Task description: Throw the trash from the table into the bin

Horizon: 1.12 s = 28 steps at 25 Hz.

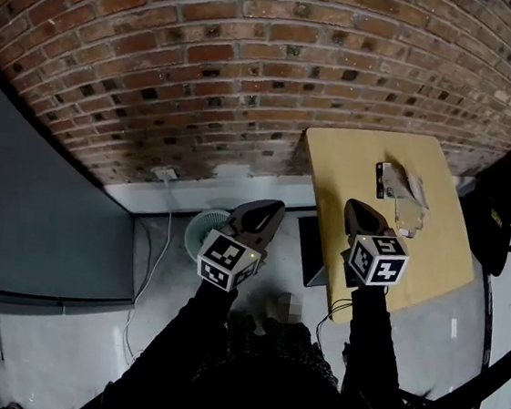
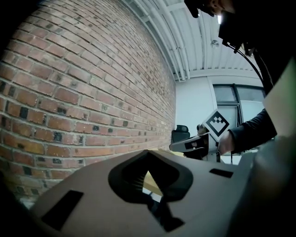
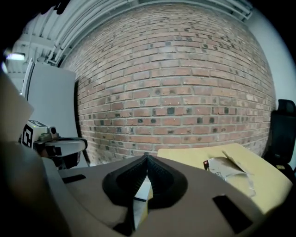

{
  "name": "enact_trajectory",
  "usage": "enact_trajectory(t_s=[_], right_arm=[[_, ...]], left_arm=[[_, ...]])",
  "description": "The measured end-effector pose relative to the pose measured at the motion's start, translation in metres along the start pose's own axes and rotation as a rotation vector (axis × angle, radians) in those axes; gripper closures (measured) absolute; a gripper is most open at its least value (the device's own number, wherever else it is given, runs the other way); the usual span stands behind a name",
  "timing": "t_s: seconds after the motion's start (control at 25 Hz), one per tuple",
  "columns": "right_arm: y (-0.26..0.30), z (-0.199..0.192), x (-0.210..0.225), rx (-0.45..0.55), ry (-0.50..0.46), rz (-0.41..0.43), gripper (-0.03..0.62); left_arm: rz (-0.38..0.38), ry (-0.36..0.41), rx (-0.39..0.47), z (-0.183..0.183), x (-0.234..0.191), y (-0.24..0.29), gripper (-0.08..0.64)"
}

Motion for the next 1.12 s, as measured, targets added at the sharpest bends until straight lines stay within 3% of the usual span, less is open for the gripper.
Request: enact_trajectory(t_s=[0.6, 1.12], right_arm=[[0.009, 0.001, 0.137, 0.006, 0.05, -0.082, 0.58], [0.041, -0.011, 0.231, 0.003, 0.024, -0.267, 0.575]], left_arm=[[-0.036, 0.003, -0.029, 0.015, 0.023, 0.109, 0.555], [-0.029, -0.02, -0.057, 0.003, 0.028, 0.179, 0.555]])
Point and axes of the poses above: the fingertips, and each gripper's own axes: y forward along the fingers, x to its right, z out of its top, the point moved 5 cm from there along -y, backward along the fingers, and after that the axes turned 13 degrees about -z, right-handed, at the moved point
